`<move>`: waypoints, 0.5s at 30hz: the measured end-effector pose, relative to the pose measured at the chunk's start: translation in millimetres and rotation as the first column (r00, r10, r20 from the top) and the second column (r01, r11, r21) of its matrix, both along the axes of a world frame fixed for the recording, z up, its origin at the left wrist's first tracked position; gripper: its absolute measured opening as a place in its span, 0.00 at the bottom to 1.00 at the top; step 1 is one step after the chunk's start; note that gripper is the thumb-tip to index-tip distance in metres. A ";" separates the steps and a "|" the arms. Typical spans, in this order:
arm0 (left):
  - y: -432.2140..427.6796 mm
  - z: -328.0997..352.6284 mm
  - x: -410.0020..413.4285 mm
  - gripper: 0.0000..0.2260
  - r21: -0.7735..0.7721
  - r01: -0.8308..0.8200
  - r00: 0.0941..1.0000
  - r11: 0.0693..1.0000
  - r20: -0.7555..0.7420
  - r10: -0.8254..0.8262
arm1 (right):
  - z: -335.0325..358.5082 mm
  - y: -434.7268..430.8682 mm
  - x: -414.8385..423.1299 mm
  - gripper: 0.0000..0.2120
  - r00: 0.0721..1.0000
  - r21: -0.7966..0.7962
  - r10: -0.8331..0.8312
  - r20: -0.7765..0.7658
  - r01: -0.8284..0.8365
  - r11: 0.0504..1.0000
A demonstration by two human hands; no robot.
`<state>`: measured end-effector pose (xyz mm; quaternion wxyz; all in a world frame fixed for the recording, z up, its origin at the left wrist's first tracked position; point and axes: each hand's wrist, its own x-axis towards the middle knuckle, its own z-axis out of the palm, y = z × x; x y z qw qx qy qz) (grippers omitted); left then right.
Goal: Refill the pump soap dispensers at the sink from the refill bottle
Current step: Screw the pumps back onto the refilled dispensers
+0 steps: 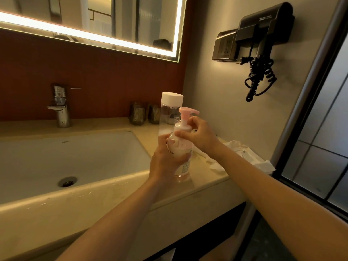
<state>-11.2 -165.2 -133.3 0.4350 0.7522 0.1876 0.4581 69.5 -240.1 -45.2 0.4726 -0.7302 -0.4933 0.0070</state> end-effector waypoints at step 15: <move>24.3 8.8 2.9 0.33 -0.067 0.010 0.999 0.998 -0.038 -0.013 | -23.4 -9.9 46.1 0.19 0.964 0.234 -0.134 -0.229 0.188 0.954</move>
